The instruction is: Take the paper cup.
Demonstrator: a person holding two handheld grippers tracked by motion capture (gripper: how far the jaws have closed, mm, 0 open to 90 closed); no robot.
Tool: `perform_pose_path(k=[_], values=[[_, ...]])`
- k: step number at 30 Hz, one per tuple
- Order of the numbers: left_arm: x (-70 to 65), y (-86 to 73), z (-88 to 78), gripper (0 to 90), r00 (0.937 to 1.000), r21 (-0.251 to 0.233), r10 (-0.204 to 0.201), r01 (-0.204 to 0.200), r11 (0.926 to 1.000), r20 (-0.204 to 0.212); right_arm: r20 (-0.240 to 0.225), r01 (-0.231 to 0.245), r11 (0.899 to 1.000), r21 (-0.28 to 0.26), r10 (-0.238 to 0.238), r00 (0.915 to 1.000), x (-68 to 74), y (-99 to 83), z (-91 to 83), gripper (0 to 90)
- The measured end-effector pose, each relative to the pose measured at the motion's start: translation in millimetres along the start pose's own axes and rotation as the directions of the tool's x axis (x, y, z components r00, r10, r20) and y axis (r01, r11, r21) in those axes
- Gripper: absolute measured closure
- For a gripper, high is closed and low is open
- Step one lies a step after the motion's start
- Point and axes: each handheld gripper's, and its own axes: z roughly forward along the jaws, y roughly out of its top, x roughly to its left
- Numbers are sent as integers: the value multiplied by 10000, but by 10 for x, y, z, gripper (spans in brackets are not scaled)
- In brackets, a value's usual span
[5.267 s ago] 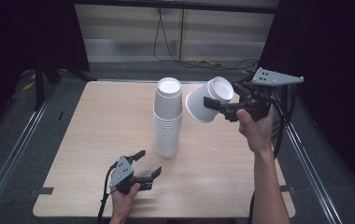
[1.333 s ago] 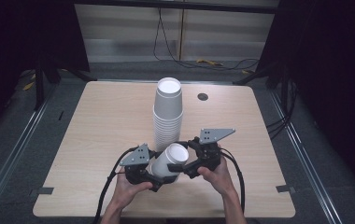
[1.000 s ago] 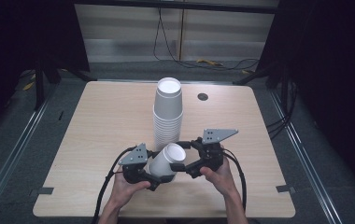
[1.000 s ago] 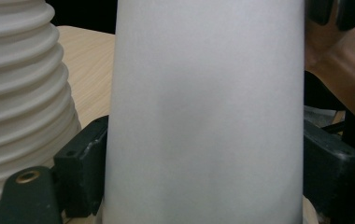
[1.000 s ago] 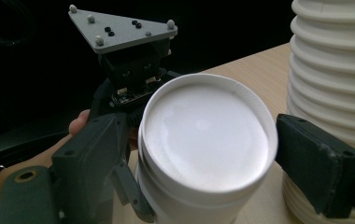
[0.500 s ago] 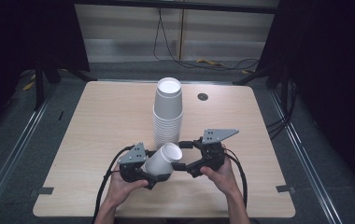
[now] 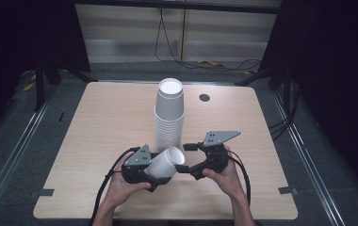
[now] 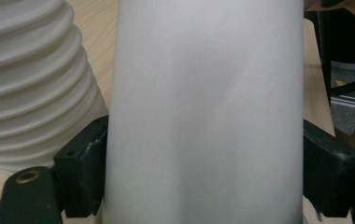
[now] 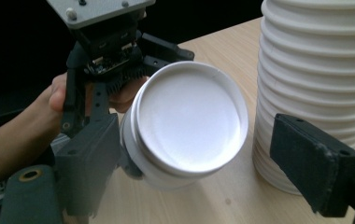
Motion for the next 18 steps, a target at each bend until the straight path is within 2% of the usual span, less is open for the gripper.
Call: perform_pose_path(k=[4, 10, 13, 18], values=[[16, -4, -19, 162, 10000, 108, -52, 52, 9999, -19, 65, 25, 9998, 171, -26, 10000, -4, -4, -7, 163], [37, -9, -38, 164, 9995, 414, 225, -215, 9989, -236, 288, 151, 9993, 354, -161, 9995, -9, -14, -13, 179], [43, -16, -45, 165, 9993, 576, 212, -195, 9982, -294, 528, 151, 9977, 664, -187, 9984, -6, -17, -11, 185], [60, -18, -50, 166, 9981, 976, 449, -407, 9944, -420, 480, 200, 9925, 1206, -260, 9985, 3, -27, 6, 182]])
